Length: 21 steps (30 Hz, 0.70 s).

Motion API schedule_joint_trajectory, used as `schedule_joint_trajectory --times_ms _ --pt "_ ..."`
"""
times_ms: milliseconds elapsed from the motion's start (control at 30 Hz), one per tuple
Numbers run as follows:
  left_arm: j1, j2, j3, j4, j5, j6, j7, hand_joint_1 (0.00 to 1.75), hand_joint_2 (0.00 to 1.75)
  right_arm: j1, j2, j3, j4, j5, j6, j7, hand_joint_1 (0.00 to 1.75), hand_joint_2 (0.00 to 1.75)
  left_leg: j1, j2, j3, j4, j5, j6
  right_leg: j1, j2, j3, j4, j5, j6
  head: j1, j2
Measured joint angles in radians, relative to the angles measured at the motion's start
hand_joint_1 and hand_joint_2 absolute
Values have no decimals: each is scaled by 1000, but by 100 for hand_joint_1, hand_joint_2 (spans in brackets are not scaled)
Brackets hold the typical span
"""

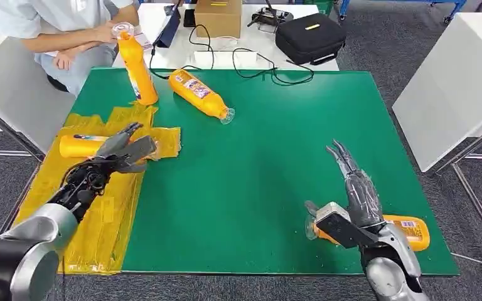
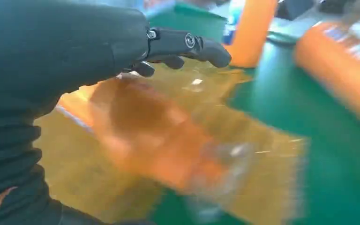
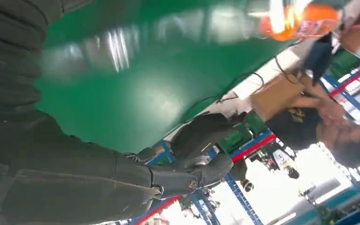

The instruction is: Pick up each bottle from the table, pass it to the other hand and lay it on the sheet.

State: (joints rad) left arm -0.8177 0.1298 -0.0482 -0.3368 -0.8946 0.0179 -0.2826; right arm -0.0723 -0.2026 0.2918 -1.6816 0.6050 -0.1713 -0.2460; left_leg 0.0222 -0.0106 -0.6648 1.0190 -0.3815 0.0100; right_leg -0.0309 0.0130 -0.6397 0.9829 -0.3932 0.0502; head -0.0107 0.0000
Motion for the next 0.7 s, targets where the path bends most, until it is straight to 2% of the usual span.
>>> schedule_joint_trajectory --times_ms 200,300,533,700 --pt "-15 -42 117 -30 210 -141 -129 0 175 -38 -52 8 15 126 87 53 0 175 0 0 0 0 0 0 0 0 0 0 0 0 0 0" --pt "-31 -63 161 -57 270 -189 -141 0 175 -60 -89 8 18 150 130 67 0 175 0 0 0 0 0 0 0 0 0 0 0 0 0 0" --pt "-38 -81 197 -79 296 -211 -151 0 175 -75 -118 8 20 170 147 72 0 175 0 0 1 0 0 0 0 0 0 0 0 0 0 0" --pt "-33 -92 194 -134 436 -339 -229 0 175 -39 -185 -21 1 195 255 32 0 175 0 -1 0 0 0 0 0 -1 1 0 0 0 0 0"
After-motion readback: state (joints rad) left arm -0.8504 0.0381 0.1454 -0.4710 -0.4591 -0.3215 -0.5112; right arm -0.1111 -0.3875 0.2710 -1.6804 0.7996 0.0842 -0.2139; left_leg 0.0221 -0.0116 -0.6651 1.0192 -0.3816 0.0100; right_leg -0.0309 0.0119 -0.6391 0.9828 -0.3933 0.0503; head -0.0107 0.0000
